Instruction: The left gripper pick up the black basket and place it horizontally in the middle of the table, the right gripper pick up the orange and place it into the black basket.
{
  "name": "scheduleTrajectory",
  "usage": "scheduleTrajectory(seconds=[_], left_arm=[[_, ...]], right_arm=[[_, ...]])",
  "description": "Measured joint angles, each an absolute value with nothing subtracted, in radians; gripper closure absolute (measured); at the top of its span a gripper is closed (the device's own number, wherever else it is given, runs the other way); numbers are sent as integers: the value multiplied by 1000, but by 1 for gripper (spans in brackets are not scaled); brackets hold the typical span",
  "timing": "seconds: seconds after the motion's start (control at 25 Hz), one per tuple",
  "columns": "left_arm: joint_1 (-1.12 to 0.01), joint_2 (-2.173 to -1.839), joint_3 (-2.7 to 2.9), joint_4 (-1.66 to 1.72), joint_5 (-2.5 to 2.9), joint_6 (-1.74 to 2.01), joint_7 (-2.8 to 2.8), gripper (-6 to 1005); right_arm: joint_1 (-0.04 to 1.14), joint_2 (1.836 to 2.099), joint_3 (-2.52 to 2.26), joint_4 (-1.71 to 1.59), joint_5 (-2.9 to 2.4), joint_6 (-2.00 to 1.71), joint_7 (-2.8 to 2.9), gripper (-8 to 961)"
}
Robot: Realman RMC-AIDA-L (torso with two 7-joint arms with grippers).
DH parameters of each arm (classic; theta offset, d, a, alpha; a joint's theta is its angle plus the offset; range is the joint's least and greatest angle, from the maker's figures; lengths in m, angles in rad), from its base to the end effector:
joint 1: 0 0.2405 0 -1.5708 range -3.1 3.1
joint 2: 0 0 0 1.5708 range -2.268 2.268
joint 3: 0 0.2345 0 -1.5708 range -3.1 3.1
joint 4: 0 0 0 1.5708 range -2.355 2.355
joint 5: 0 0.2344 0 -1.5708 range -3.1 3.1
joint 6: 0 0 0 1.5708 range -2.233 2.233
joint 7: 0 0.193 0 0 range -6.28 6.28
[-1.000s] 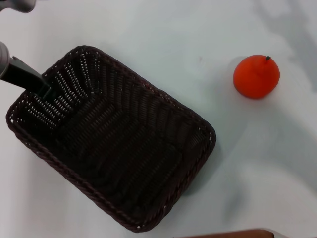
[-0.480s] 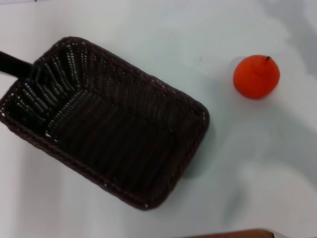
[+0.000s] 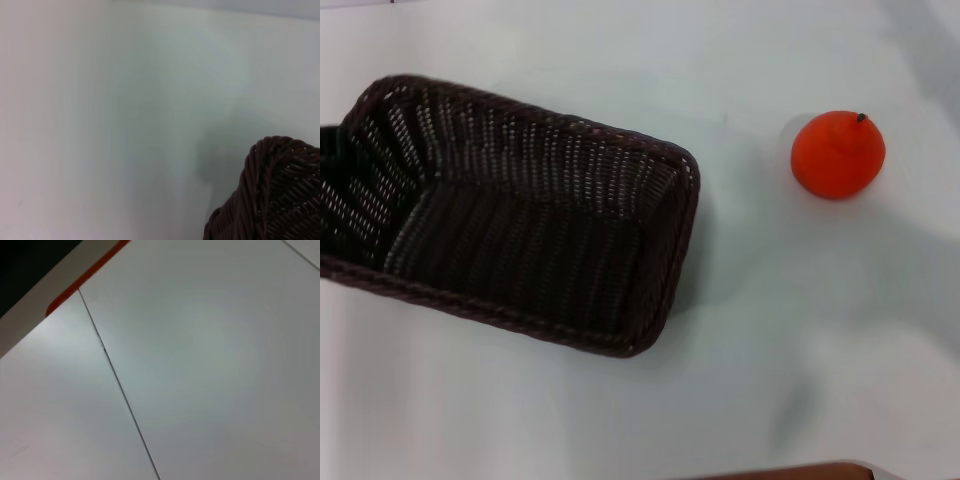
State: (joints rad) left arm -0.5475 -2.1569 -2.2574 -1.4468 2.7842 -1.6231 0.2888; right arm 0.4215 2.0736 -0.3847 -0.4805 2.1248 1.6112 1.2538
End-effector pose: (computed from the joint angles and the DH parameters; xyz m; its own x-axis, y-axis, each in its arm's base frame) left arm -0.2464 0.3817 0.0587 0.2494 0.9254 0.2853 0.8676 -0.0826 -0.4903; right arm 0.2709 0.3681 0.1575 -0.0952 -0.3283 0.9398 0.8149 0.5165 0.2629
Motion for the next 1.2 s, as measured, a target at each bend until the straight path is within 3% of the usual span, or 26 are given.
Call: scheduleTrajectory(seconds=[0.6,1.2], left_arm=[[-399,-2168,-2268,-1501,2565,-1487,110,805],[-399,-2164,-2209,-1478,2566,-1520,113,817]], right_arm=[[481,2072,-423,-543,2117,1462,1224,9],[488,2081,-433,-541,2117,1445,1223,9]])
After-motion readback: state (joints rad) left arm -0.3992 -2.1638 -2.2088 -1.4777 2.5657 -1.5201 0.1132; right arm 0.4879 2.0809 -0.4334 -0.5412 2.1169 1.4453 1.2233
